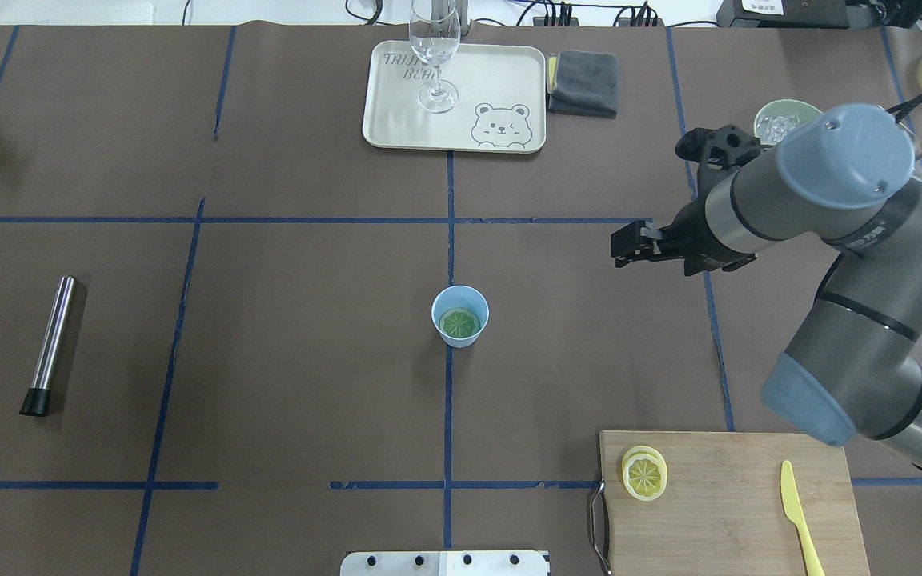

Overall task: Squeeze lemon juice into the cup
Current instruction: 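Reach the left gripper to the steel muddler and grasp it, then lift the steel muddler upright and carry it toward the blue cup, then lower the muddler tip into the blue cup with the left gripper, then press and stir the muddler inside the blue cup, then lift the muddler out of the blue cup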

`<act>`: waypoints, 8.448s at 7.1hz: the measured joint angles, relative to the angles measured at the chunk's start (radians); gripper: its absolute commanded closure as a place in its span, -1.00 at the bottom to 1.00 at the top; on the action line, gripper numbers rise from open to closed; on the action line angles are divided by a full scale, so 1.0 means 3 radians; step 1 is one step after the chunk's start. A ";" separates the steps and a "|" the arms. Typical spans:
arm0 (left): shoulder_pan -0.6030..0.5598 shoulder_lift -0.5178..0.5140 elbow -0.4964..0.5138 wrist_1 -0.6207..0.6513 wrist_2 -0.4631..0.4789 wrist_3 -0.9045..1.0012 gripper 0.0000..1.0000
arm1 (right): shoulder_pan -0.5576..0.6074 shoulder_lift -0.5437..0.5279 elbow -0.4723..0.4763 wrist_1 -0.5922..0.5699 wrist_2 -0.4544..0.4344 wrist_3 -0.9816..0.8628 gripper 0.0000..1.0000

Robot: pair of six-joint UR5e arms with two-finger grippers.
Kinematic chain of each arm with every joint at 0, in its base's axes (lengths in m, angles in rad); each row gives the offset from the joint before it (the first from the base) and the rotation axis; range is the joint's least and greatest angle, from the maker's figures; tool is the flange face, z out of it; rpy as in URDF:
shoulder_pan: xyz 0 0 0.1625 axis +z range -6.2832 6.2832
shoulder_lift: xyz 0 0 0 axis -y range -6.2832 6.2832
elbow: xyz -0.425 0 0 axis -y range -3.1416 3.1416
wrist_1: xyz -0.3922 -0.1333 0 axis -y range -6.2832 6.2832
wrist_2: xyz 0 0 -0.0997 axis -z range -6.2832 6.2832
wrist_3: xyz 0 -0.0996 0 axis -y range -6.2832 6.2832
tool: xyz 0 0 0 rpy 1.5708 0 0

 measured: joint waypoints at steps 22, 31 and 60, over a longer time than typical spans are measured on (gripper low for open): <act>0.1160 -0.0998 -0.0891 -0.0344 0.0660 -0.0664 1.00 | 0.0425 -0.0426 0.0219 0.0020 0.0365 -0.0433 -1.00; 0.2789 -0.1854 -0.0378 -0.1898 0.4522 -0.0643 1.00 | 0.1006 -0.0796 0.0057 0.0019 0.0667 -0.1424 -1.00; 0.2415 -0.1509 -0.0444 -0.1807 0.4176 -0.0370 1.00 | 0.1005 -0.0776 0.0061 0.0019 0.0713 -0.1389 -1.00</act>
